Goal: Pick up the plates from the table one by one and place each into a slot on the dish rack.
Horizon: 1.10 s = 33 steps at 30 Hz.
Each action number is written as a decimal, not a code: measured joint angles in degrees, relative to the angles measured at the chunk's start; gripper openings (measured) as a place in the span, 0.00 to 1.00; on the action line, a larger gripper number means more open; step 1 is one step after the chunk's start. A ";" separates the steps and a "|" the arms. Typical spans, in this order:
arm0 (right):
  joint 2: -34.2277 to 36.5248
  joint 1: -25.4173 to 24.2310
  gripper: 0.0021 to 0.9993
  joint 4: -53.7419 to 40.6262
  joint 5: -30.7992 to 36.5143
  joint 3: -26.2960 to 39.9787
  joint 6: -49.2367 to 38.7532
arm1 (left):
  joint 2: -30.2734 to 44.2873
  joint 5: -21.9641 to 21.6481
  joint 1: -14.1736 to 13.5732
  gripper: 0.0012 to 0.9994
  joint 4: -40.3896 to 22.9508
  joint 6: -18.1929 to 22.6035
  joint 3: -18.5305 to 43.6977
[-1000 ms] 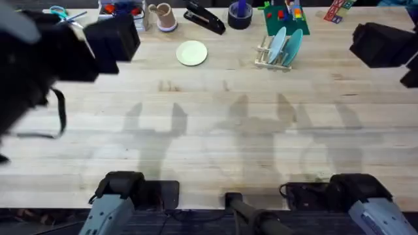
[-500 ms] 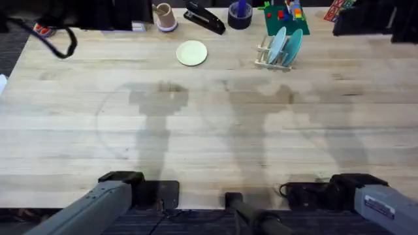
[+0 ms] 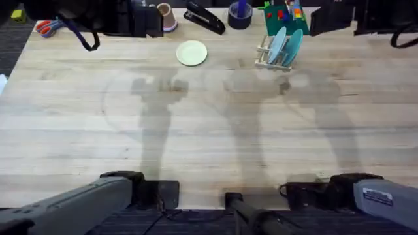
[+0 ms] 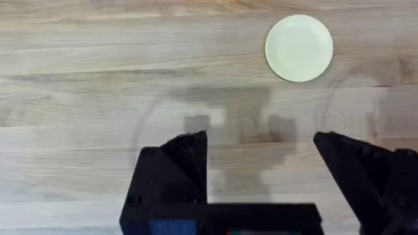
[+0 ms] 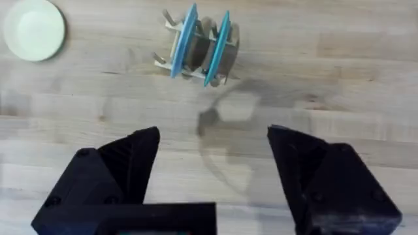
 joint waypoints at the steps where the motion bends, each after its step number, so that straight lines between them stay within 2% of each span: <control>1: 0.37 0.00 0.99 -0.14 0.00 0.00 -0.01 | 0.17 0.00 0.00 0.99 -0.01 0.00 0.00; 3: 0.96 0.00 0.99 -0.50 0.00 0.00 0.01 | 0.26 0.00 0.00 0.99 0.43 -0.01 0.00; 4: 1.19 0.00 0.99 -0.81 0.00 0.00 -0.01 | 0.26 0.02 0.00 0.90 0.85 -0.07 0.00; 9: 1.57 0.00 0.99 -1.45 -0.01 0.00 0.01 | 0.26 0.99 0.00 0.12 3.60 0.25 0.00; 10: 1.56 0.00 0.99 -1.46 0.00 0.00 0.01 | 0.26 1.51 0.00 0.06 4.06 0.53 0.00; 14: 1.58 0.00 0.99 -1.48 0.00 0.00 0.01 | 0.26 3.93 0.00 0.04 5.58 0.59 0.00; 19: 1.57 0.00 1.00 -1.48 0.00 0.00 0.01 | 0.26 11.20 0.16 0.04 7.08 0.63 0.20; 22: 1.56 0.00 1.00 -1.48 0.00 0.00 0.01 | 0.64 17.65 1.26 0.04 7.13 0.63 1.90; 29: 1.59 0.00 1.00 -1.50 0.00 0.00 0.01 | 3.98 34.84 6.56 0.04 6.70 0.60 9.28; 33: 1.56 0.00 1.00 -1.54 0.00 0.00 0.01 | 7.20 44.06 8.87 0.04 6.66 0.23 11.07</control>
